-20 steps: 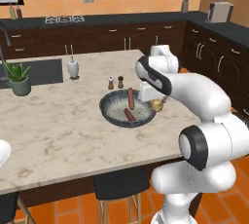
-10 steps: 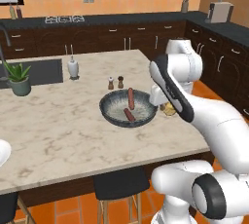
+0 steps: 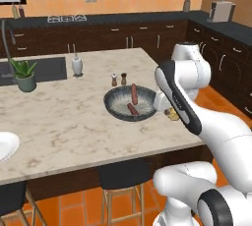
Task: Place one bun and one sausage from the bowl on each plate.
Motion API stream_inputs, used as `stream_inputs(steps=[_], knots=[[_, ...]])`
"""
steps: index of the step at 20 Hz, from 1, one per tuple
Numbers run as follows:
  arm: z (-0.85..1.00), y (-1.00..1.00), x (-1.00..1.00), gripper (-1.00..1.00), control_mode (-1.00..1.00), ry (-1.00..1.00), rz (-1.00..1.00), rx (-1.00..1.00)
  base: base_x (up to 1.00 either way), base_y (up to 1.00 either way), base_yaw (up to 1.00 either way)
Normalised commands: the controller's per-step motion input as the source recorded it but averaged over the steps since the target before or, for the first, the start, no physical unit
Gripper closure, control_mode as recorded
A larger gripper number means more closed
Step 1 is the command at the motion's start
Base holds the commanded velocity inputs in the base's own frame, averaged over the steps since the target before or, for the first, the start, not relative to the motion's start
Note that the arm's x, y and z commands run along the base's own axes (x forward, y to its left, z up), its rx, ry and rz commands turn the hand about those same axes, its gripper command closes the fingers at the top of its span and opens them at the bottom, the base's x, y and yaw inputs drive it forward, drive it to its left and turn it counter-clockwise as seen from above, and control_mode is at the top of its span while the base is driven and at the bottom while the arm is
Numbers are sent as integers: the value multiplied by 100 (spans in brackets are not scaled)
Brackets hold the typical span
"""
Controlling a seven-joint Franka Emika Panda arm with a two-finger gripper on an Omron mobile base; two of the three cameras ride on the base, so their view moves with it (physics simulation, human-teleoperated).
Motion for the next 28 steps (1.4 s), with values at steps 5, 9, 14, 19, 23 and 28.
stream_inputs(steps=[5,9,14,19,23,28], knots=[[0,0,0,100,100,0,0,0,-70,71,0],[0,0,0,100,100,0,0,0,-51,92,0],[0,0,0,100,100,0,0,0,-37,100,-1],[0,0,0,100,100,0,0,0,-13,100,-1],[0,0,0,100,100,0,0,0,-1,100,0],[0,0,0,100,100,0,0,0,0,100,-2]])
